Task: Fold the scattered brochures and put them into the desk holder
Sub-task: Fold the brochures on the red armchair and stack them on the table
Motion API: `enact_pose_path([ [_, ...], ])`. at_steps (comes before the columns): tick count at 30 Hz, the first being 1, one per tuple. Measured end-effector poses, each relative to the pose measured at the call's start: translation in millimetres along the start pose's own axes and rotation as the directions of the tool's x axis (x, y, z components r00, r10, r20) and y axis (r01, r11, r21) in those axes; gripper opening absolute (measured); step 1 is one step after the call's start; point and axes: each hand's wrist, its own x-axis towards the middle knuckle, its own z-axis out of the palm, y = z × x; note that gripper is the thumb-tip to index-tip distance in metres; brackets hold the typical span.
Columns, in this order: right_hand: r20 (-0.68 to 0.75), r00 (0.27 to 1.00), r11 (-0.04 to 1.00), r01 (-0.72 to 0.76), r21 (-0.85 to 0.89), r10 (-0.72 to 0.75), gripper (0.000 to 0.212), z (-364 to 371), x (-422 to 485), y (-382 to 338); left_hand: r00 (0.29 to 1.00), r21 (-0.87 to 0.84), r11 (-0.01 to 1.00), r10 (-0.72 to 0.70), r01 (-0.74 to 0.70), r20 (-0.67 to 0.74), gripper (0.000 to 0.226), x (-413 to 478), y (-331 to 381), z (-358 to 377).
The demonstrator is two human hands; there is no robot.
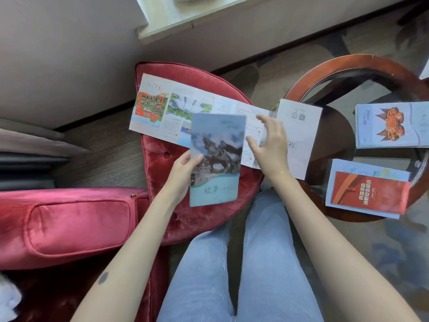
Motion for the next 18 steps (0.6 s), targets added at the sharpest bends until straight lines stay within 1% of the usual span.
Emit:
enact_pose_path([
  [1, 0.001, 0.995, 0.994, -0.099, 0.047, 0.099, 0.051, -1, 0, 7, 0.999, -0.139, 0.99, -0.003, -0.002, -0.038, 0.022, 2, 1, 2],
  [2, 0.053, 0.976, 0.968, -0.217, 0.127, 0.212, 0.054, -2, -1, 13, 0.998, -0.288, 0.958, -0.003, -0.013, -0.055, 0.022, 4, 2, 4],
  [3, 0.154, 0.937, 0.917, -0.341, 0.205, 0.314, 0.055, -3, -3, 19, 0.998, -0.412, 0.911, 0.0, -0.024, -0.058, 0.024, 6, 5, 8],
  [4, 0.282, 0.879, 0.854, -0.455, 0.251, 0.385, 0.054, -3, -7, 24, 0.998, -0.505, 0.862, 0.003, -0.03, -0.056, 0.026, 8, 7, 12],
  [6, 0.506, 0.741, 0.727, -0.626, 0.282, 0.442, 0.048, -2, -17, 33, 0.999, -0.61, 0.792, -0.013, -0.012, -0.037, 0.029, 12, 11, 23],
  [7, 0.565, 0.695, 0.667, -0.678, 0.31, 0.444, 0.044, -2, -22, 37, 0.999, -0.634, 0.773, -0.036, 0.012, -0.025, 0.029, 14, 12, 31],
  [8, 0.588, 0.676, 0.612, -0.708, 0.353, 0.444, 0.04, -1, -25, 41, 0.998, -0.647, 0.762, -0.06, 0.038, -0.011, 0.027, 16, 12, 40],
  [9, 0.588, 0.676, 0.561, -0.722, 0.405, 0.444, 0.035, -1, -28, 44, 0.997, -0.648, 0.759, -0.082, 0.063, 0.001, 0.025, 17, 12, 49],
  [11, 0.537, 0.702, 0.482, -0.712, 0.511, 0.467, 0.026, -4, -28, 51, 0.993, -0.618, 0.779, -0.118, 0.104, 0.017, 0.023, 19, 13, 67],
  [12, 0.489, 0.722, 0.473, -0.691, 0.547, 0.489, 0.021, -8, -26, 55, 0.99, -0.594, 0.795, -0.137, 0.122, 0.019, 0.021, 20, 12, 75],
  [13, 0.435, 0.74, 0.485, -0.668, 0.565, 0.512, 0.017, -14, -23, 59, 0.987, -0.568, 0.812, -0.158, 0.139, 0.016, 0.019, 22, 12, 83],
  [14, 0.38, 0.759, 0.52, -0.643, 0.562, 0.528, 0.015, -21, -20, 65, 0.985, -0.543, 0.826, -0.174, 0.15, 0.006, 0.017, 24, 13, 90],
  [15, 0.324, 0.78, 0.576, -0.617, 0.536, 0.535, 0.015, -30, -15, 72, 0.984, -0.522, 0.84, -0.18, 0.149, -0.009, 0.015, 27, 14, 95],
  [17, 0.197, 0.819, 0.701, -0.566, 0.434, 0.54, 0.02, -51, -6, 88, 0.986, -0.48, 0.871, -0.156, 0.107, -0.064, 0.014, 34, 17, 102],
  [18, 0.129, 0.831, 0.739, -0.543, 0.4, 0.541, 0.024, -62, -2, 95, 0.988, -0.448, 0.891, -0.126, 0.072, -0.092, 0.016, 39, 20, 105],
])
